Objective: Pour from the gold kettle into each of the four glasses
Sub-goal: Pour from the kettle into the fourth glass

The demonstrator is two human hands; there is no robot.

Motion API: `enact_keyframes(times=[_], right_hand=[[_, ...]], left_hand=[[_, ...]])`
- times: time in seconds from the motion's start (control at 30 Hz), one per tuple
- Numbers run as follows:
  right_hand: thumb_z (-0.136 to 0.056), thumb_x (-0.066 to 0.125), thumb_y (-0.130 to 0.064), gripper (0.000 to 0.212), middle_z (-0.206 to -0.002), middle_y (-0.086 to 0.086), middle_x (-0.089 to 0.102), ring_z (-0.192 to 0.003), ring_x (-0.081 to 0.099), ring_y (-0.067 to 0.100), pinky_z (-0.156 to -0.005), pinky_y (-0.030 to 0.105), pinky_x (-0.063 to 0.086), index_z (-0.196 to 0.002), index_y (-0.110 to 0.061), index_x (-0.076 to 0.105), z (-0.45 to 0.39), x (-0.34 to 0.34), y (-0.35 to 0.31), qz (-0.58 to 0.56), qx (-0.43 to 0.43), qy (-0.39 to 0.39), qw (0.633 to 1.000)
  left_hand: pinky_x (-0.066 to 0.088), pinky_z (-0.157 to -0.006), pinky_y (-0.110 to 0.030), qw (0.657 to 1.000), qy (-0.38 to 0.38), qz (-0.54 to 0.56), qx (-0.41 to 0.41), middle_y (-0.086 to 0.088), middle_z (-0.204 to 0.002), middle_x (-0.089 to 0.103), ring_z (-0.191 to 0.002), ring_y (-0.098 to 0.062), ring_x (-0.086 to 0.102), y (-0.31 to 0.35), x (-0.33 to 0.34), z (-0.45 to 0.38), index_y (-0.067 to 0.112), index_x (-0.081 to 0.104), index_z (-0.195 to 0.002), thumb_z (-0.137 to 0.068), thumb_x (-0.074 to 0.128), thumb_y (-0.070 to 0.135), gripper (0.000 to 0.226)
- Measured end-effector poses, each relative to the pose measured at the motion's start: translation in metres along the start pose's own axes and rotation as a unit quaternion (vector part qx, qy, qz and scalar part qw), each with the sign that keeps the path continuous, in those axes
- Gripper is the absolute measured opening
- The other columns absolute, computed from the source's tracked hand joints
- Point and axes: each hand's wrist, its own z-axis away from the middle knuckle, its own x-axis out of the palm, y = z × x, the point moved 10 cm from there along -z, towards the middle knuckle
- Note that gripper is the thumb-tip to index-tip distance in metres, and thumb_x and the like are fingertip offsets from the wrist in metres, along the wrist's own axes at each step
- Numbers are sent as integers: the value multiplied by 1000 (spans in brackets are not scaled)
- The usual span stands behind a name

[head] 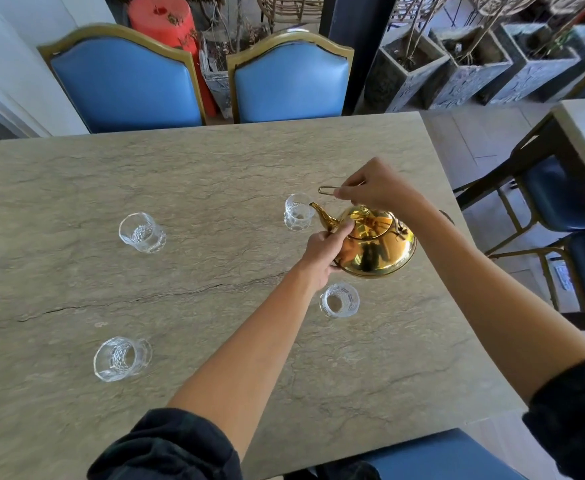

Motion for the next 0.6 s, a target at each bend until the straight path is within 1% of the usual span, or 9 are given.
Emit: enact_keyframes(times=[0.1,0.17,0.2,0.3,0.33,0.4,0.43,0.53,0.6], right_hand=[[-91,73,-32,29,-71,1,69,-50,51,9,-47,20,40,-103,-7,79,11,-6,8,-46,6,3,999],[-91,73,-33,29,-71,3,69,-50,50,10,-46,21,39,-102,-7,78,19,-12,10,-77,7,8,997],[-91,73,-34,29,-71,4,68,-50,49,11,-45,22,39,-102,-7,79,24,-15,10,-92,7,12,996],[-91,73,-34,29,-70,5,66,-52,48,13,-46,24,38,-100,-7,78,36,-26,6,-135,11,20,991],[-91,73,-34,29,-69,5,65,-52,48,14,-45,24,38,-99,-7,78,40,-31,3,-148,12,24,989],[-91,73,-33,28,-68,4,64,-52,47,14,-45,25,38,-99,-6,78,50,-39,-5,-164,13,30,986],[-92,72,-32,27,-68,4,63,-52,47,13,-45,24,38,-99,-6,77,55,-43,-9,-170,13,31,985],[-96,68,-25,22,-70,4,61,-52,46,12,-45,23,36,-103,-5,75,71,-47,-25,-198,15,27,980],[-97,66,-23,20,-71,5,61,-52,46,11,-45,22,37,-103,-5,74,83,-49,-38,-213,10,26,977]], left_hand=[[61,-92,-48,1000,2,-14,26,-4,-91,76,-89,-22,75,6,-1,4,4,72,-120,-89,81,50,57],[63,-90,-46,999,2,-27,46,-3,-89,76,-86,-19,77,15,-1,9,3,72,-124,-87,83,49,59],[64,-90,-47,998,4,-32,57,-5,-91,78,-86,-20,78,20,-2,12,3,72,-124,-86,84,48,60],[64,-89,-42,995,16,-56,84,-11,-108,81,-98,-26,81,34,-6,20,7,72,-121,-87,84,47,54],[64,-88,-41,993,15,-69,93,-10,-108,81,-97,-25,81,40,-6,24,9,72,-120,-87,83,48,52],[65,-90,-43,989,14,-96,110,-5,-103,81,-89,-19,81,52,-8,34,12,73,-116,-86,82,52,50],[65,-91,-44,987,17,-108,118,-3,-101,81,-88,-17,80,58,-10,40,14,74,-115,-85,82,54,50],[64,-93,-45,979,30,-148,138,-3,-105,80,-98,-20,77,73,-19,62,20,74,-112,-83,79,62,51],[64,-89,-41,974,38,-161,154,-2,-104,80,-97,-19,76,82,-28,80,26,74,-105,-84,79,62,43]])
